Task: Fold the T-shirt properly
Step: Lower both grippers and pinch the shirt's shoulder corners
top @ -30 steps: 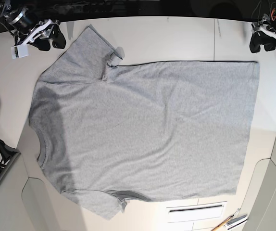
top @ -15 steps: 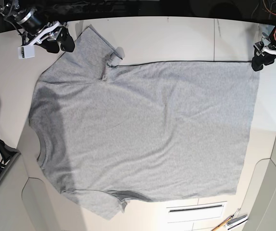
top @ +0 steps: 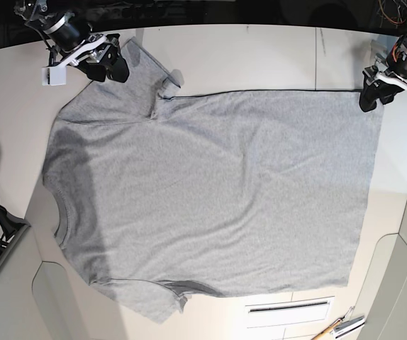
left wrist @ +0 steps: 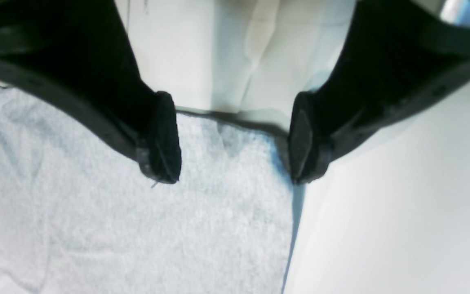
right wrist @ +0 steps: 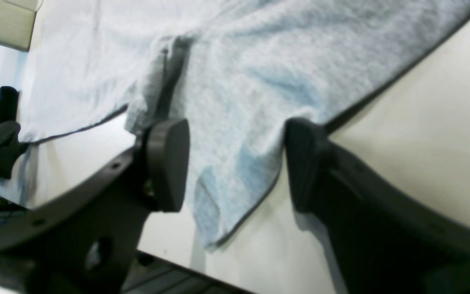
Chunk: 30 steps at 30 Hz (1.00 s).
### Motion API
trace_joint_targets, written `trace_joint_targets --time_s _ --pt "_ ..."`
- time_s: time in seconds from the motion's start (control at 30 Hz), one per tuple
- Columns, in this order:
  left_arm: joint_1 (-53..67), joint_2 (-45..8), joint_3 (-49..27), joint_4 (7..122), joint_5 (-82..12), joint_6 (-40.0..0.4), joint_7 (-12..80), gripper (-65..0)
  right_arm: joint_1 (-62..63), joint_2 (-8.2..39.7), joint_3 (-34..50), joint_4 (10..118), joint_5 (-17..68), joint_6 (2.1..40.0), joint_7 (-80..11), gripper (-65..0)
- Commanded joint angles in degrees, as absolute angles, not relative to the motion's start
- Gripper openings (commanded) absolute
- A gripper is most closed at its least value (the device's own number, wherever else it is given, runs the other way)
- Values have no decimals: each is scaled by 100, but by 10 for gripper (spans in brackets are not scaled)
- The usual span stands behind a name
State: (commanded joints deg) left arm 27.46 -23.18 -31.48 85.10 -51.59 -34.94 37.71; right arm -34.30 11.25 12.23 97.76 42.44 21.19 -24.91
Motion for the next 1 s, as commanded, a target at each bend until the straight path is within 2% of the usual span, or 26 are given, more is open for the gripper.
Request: trace_joint_targets --time_s 0.27,0.33,0.43,0.5,0.63,0.7,0.77,0.87,1.0 --pt "2626 -2257 -3140 8510 -5157 -3459 3706 -209 -3382 1033 1219 9776 4244 2121 -2491 -277" --pt "2582 -2257 -3140 8506 -5096 -3216 3708 -209 -3382 965 1160 9776 4241 2121 -2493 -277" --pt "2556 -2257 -3140 8506 -4984 -3105 3706 -209 -3382 947 941 9776 4064 2121 -2488 -279" --pt "2558 -2257 -3140 8506 -4978 -3105 3710 -209 -3367 947 781 9776 3800 2119 -2486 -326" --pt "2556 -2257 -3140 8506 -4976 -3107 3706 -221 -3365 917 672 9776 3677 2121 -2438 -478" --pt "2556 -2257 -3140 8506 -4976 -3107 3667 -302 -3358 864 674 9776 3422 2119 -2379 -552" --pt "2556 -2257 -3140 8506 -4989 -3107 3573 -446 -3332 849 672 9778 3288 2123 -2379 -647" --pt "2556 -2259 -3142 8506 -4991 -3109 3489 -635 -3317 854 694 9800 3024 2141 -2383 -650" --pt "2556 -2274 -3197 8521 -5039 -3728 3485 -650 -3326 851 856 9915 3026 2585 -2473 -650"
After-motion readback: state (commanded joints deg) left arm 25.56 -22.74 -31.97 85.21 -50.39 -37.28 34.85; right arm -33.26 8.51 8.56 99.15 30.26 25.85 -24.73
